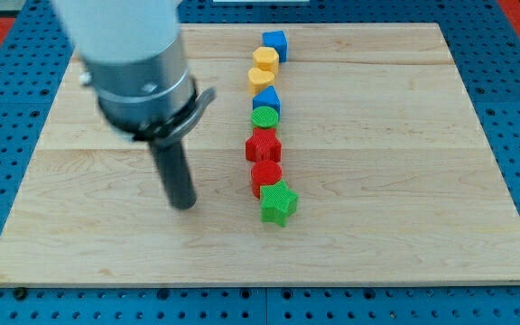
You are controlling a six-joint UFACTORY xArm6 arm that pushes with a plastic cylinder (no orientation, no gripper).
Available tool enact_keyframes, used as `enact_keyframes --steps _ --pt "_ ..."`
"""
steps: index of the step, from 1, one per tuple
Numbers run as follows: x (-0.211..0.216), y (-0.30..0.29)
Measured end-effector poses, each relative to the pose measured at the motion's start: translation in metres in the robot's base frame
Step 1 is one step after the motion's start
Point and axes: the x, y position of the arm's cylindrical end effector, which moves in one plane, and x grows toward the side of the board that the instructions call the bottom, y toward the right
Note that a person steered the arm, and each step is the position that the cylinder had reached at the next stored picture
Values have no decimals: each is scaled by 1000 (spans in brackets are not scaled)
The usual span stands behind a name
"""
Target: Slide green circle to the top left
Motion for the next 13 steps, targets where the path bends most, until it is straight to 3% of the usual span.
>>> enact_keyframes --steps 1,2,3,4,6,8,11,13 --pt "-55 47" --pt "-69 123" --pt "-79 153" --pt "-102 149" --pt "-85 50" --pt "-91 -4" --pt "-109 -3" --pt "-83 4"
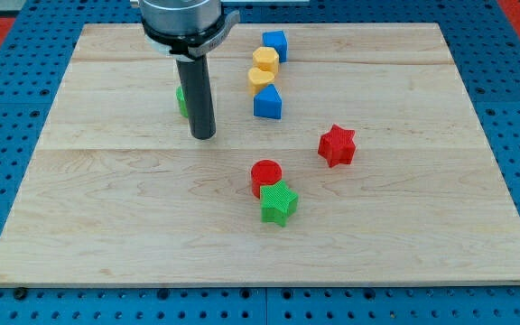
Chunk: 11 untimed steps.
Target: Slide green circle to the top left
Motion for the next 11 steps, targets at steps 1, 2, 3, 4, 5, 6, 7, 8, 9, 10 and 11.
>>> enact_keyframes --steps 1,2,3,4,5,6,7,8,9,10,11 --pt "-5 3" --pt "-33 13" --pt "-51 -17" --pt "-63 -28" --pt "-82 -58" --pt "-103 -92" --pt "-134 -102" --pt "-158 -107" --pt "-162 -106" --pt "-163 -106" --pt "-163 -106"
